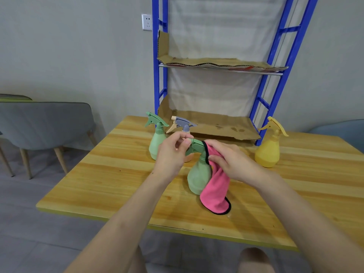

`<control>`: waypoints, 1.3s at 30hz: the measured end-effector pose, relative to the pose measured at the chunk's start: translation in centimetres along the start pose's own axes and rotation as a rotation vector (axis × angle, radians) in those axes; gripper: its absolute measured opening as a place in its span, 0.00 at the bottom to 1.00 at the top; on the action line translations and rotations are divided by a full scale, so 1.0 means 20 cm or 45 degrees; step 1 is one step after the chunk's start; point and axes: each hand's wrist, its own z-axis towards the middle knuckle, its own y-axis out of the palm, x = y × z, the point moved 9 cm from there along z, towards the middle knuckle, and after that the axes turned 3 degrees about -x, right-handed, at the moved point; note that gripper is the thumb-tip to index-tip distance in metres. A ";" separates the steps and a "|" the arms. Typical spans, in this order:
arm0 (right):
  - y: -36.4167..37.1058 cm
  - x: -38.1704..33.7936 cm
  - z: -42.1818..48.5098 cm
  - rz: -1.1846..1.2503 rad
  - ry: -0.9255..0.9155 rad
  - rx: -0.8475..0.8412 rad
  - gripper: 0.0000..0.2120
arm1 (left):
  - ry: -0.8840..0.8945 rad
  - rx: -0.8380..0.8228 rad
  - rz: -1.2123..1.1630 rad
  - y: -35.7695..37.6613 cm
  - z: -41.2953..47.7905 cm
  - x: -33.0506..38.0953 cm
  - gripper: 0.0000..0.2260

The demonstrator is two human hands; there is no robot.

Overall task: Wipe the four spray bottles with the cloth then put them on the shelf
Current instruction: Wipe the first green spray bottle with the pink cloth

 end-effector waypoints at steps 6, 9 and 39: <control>-0.01 0.00 -0.02 0.002 -0.028 0.096 0.17 | -0.014 -0.018 -0.056 0.01 0.00 -0.01 0.07; -0.02 -0.02 -0.04 0.036 -0.046 0.248 0.14 | -0.007 0.008 -0.053 0.01 -0.01 -0.02 0.07; 0.00 0.01 0.01 0.146 0.015 0.323 0.07 | -0.023 -0.046 -0.062 0.01 0.02 -0.03 0.07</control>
